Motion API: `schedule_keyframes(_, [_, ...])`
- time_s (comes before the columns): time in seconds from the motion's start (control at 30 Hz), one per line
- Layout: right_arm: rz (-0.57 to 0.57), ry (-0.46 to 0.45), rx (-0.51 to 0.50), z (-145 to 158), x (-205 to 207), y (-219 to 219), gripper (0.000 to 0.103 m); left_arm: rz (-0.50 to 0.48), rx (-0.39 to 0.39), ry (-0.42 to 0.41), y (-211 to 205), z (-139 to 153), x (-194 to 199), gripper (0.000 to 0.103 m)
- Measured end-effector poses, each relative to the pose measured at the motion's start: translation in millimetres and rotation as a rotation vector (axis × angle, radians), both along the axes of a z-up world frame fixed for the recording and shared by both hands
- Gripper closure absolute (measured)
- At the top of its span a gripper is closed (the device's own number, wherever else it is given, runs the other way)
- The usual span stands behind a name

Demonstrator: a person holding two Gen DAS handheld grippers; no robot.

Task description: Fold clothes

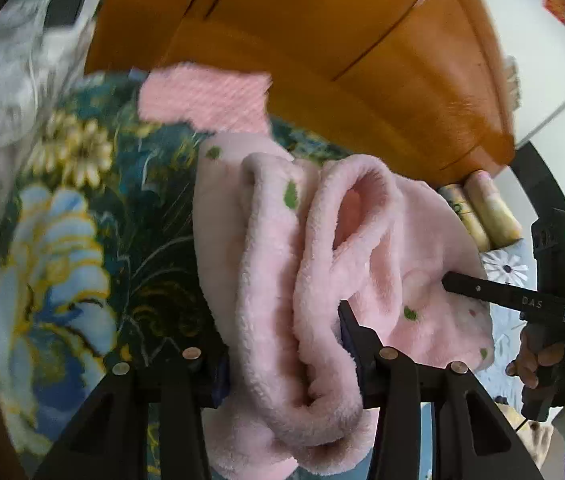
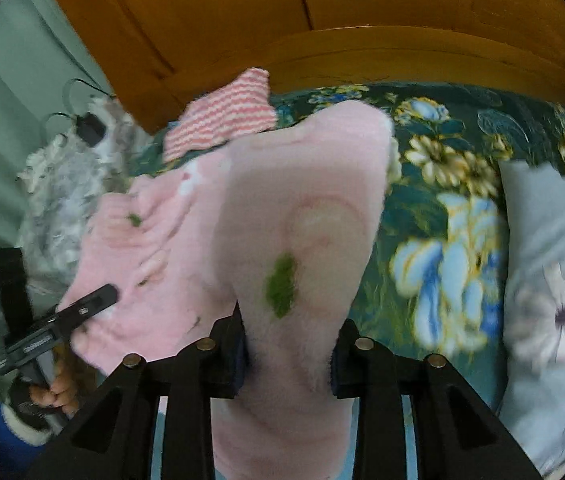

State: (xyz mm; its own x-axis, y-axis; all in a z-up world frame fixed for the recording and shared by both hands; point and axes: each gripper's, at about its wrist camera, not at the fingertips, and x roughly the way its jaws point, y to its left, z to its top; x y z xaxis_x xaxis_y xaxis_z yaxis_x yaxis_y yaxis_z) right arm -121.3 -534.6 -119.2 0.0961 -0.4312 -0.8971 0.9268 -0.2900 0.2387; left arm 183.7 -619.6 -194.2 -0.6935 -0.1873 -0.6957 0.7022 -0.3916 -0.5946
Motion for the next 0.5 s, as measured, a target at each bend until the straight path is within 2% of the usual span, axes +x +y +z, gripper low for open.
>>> schedule_keyframes(0.07, [-0.011, 0.014, 0.046, -24.6, -5.7, -13.4, 0.068, 0.0, 0.061, -0.009, -4.5, -24.4, 0.6, 0.055])
schedule_keyframes(0.13, [-0.028, 0.019, 0.09, -47.7, -9.8, -16.9, 0.066, 0.005, 0.086, 0.005, -4.4, -39.9, 7.6, 0.053])
schedule_keyframes(0.27, [-0.067, 0.001, 0.113, -73.7, -17.8, -8.8, 0.06, -0.024, 0.122, 0.07, -6.0, -42.8, 25.8, 0.046])
schedule_keyframes(0.37, [-0.086, -0.028, 0.074, -67.8, -21.9, 3.9, 0.056, -0.039, 0.106, 0.056, -8.6, -32.6, 37.6, 0.042])
schedule_keyframes(0.5, [-0.127, 0.011, 0.001, -39.9, -20.1, 29.2, 0.051, -0.033, -0.015, 0.03, -8.0, -2.0, 40.5, 0.04])
